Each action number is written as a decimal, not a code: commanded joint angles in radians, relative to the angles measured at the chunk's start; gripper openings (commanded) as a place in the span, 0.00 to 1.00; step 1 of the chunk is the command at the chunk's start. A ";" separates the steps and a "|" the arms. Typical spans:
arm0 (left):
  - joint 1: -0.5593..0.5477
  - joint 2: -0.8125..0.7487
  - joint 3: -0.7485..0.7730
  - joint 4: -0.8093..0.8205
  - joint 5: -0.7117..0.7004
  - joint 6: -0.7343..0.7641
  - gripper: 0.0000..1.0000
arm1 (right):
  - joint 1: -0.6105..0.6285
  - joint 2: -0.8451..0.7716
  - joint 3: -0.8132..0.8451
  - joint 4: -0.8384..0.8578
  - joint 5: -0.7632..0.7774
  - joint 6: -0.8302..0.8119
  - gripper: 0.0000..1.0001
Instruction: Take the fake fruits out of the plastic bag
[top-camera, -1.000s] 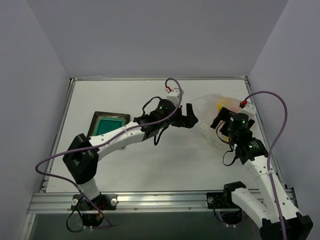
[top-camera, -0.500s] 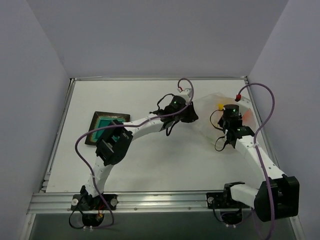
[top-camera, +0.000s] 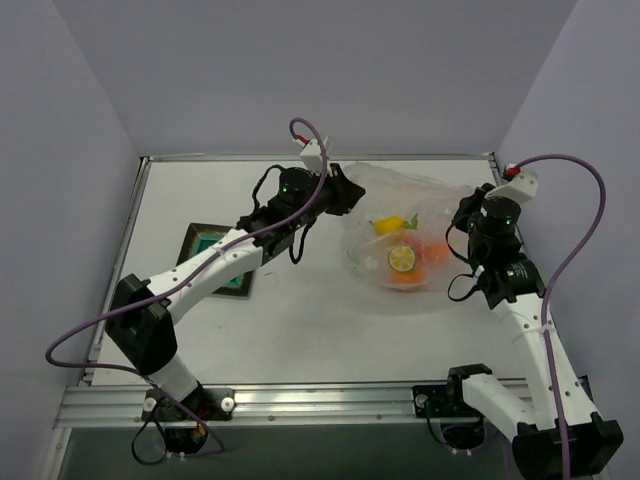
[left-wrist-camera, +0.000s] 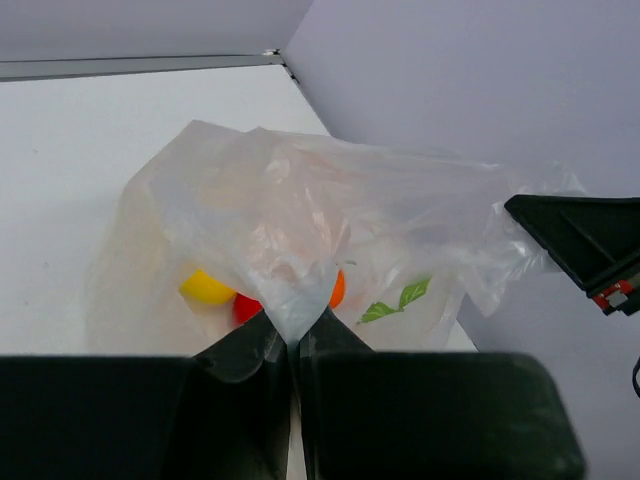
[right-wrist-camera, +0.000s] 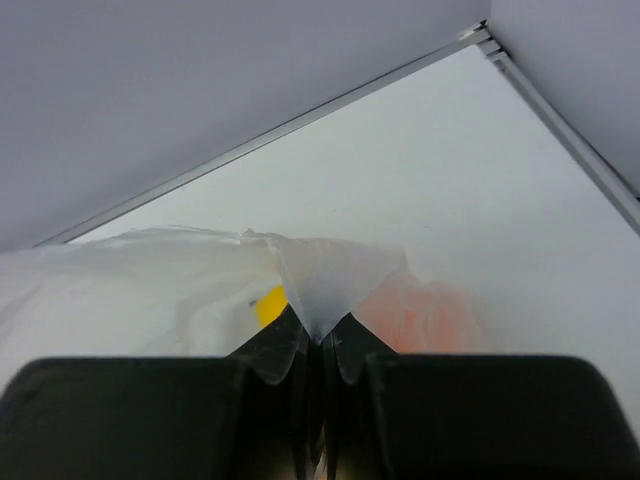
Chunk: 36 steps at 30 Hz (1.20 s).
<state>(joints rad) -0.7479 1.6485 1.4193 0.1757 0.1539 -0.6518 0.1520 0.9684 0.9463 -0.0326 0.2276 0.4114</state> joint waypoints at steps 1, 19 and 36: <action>-0.007 -0.013 -0.066 -0.007 -0.030 0.024 0.02 | -0.051 -0.004 -0.023 -0.029 0.026 -0.030 0.00; -0.004 0.230 -0.057 -0.022 -0.206 0.072 0.02 | -0.336 0.277 -0.237 0.278 -0.089 0.173 0.10; -0.048 0.180 -0.032 -0.061 -0.231 0.147 0.51 | -0.347 -0.093 -0.218 0.113 -0.169 0.139 1.00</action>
<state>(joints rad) -0.7834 1.9572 1.3743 0.1009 -0.0681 -0.5137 -0.2070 1.0096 0.6636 0.1692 0.0643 0.5865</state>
